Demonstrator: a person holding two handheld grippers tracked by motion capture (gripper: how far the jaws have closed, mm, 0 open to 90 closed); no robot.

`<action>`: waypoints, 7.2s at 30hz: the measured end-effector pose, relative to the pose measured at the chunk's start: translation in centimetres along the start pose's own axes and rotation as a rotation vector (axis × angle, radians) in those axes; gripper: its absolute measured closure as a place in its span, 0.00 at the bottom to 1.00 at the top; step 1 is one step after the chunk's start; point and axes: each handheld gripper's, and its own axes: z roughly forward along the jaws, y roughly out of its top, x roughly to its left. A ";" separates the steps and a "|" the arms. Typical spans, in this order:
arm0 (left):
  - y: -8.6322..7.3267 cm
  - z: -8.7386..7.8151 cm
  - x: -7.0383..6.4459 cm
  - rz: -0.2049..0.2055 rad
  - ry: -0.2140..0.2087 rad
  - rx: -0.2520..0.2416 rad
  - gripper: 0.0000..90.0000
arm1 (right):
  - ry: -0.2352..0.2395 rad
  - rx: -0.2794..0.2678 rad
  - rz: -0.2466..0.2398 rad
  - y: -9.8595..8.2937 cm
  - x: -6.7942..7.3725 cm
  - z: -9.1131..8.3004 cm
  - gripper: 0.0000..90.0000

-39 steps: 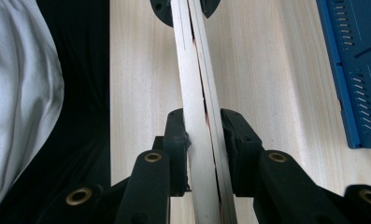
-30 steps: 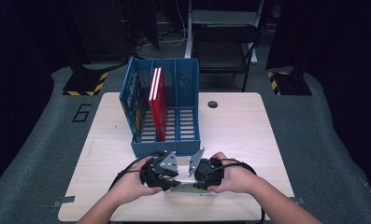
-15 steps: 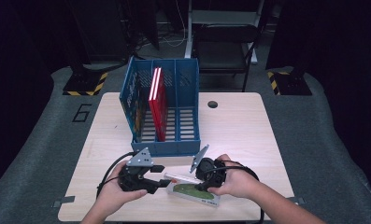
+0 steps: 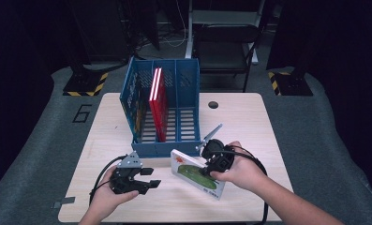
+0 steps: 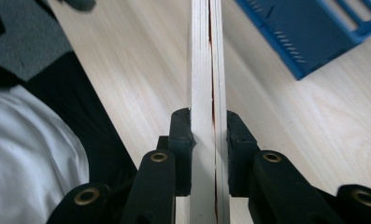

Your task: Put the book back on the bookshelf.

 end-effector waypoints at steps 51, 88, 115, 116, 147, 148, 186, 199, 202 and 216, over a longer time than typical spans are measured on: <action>-3.5 1.7 1.3 -0.083 0.056 0.042 0.50 | -0.293 -0.122 0.565 12.5 -9.2 -4.3 0.85; -4.9 1.8 1.6 -0.101 0.069 0.081 0.47 | -0.364 -0.254 0.703 15.7 -12.7 4.5 0.85; -5.1 2.0 1.4 -0.080 0.067 0.080 0.47 | -0.371 -0.341 0.793 15.0 -14.2 9.0 0.85; -5.1 2.1 1.4 -0.079 0.068 0.079 0.47 | -0.374 -0.343 0.799 15.0 -14.1 9.2 0.85; -5.1 2.4 1.3 -0.087 0.060 0.079 0.47 | -0.342 -0.341 0.741 14.4 -13.3 12.1 0.77; -5.1 2.5 1.3 -0.082 0.063 0.081 0.47 | -0.334 -0.335 0.739 14.3 -13.1 12.0 0.76; -5.3 2.8 1.7 -0.100 0.067 0.116 0.42 | -0.332 -0.304 0.547 12.3 -10.0 8.1 0.51; -5.6 3.1 1.8 -0.119 0.073 0.132 0.41 | -0.268 -0.276 0.464 9.9 -7.8 5.6 0.48; -5.7 2.9 1.9 -0.131 0.074 0.123 0.41 | -0.253 -0.276 0.438 9.3 -7.2 5.1 0.48; -6.0 2.9 2.2 -0.163 0.081 0.127 0.40 | -0.233 -0.271 0.347 3.0 -5.6 4.7 0.48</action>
